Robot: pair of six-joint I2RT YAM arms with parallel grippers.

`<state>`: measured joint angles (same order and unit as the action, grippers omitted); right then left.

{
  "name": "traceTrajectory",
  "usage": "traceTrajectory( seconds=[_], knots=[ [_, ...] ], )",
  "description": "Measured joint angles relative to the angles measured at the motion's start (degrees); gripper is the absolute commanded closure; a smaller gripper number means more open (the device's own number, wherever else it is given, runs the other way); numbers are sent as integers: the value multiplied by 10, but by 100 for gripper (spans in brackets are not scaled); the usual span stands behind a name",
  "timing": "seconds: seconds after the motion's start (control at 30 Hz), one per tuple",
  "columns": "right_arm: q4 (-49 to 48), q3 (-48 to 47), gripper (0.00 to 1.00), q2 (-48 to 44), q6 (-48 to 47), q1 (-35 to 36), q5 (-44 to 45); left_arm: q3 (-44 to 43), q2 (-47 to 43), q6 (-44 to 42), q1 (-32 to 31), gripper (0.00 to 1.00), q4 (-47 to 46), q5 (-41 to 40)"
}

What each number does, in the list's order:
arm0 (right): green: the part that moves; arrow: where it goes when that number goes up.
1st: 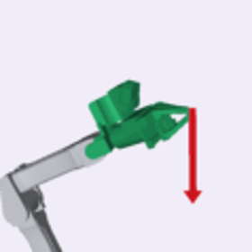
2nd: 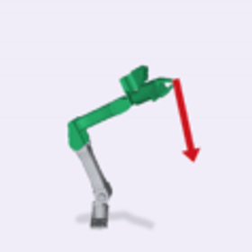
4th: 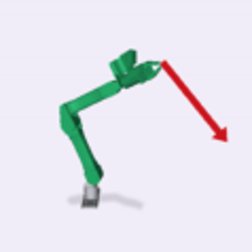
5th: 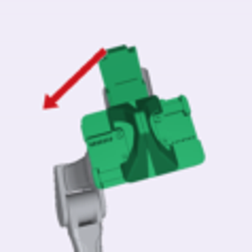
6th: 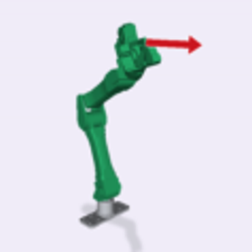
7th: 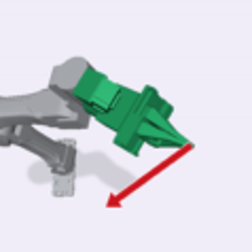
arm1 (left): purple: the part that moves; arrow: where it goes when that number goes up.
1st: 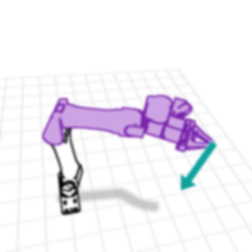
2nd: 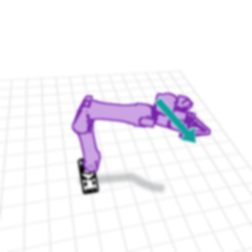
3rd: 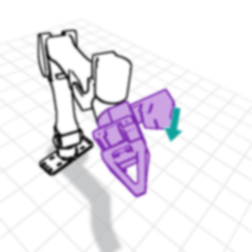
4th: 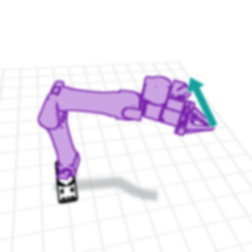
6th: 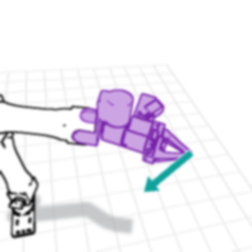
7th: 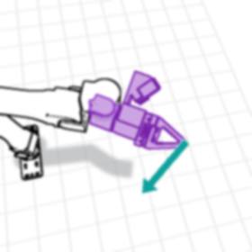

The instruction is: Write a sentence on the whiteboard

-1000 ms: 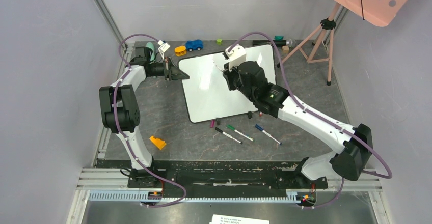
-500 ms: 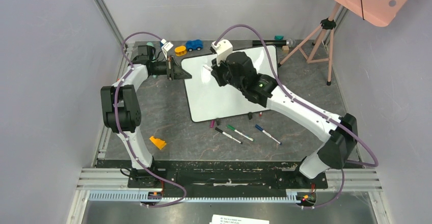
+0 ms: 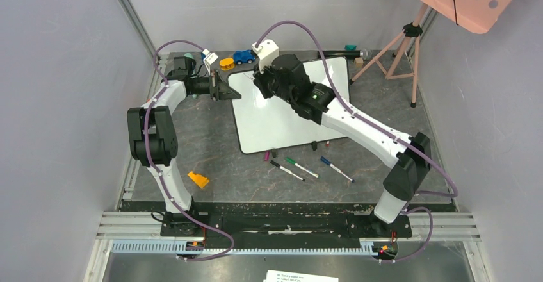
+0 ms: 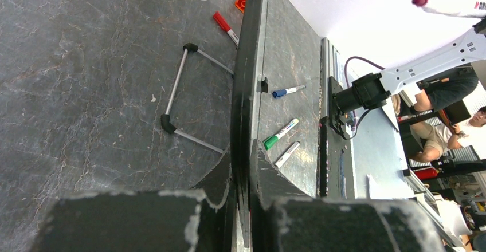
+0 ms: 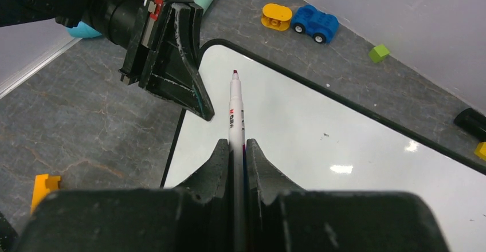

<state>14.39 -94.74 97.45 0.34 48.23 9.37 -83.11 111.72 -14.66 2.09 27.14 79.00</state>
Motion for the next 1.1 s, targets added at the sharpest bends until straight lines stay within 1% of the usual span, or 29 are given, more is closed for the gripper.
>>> traceTrajectory(
  seconds=[0.2, 0.47, 1.1],
  knots=[
    [10, -35, 100, 36, -7, 0, 17, 0, 0, 0, 0, 98, 0, 0],
    [17, -45, 100, 69, -7, 0, 30, 0, 0, -4, 0, 98, 2, 1],
    [17, -58, 100, 97, -7, 0, 30, 0, 0, -4, 0, 98, 3, 0]
  ],
)
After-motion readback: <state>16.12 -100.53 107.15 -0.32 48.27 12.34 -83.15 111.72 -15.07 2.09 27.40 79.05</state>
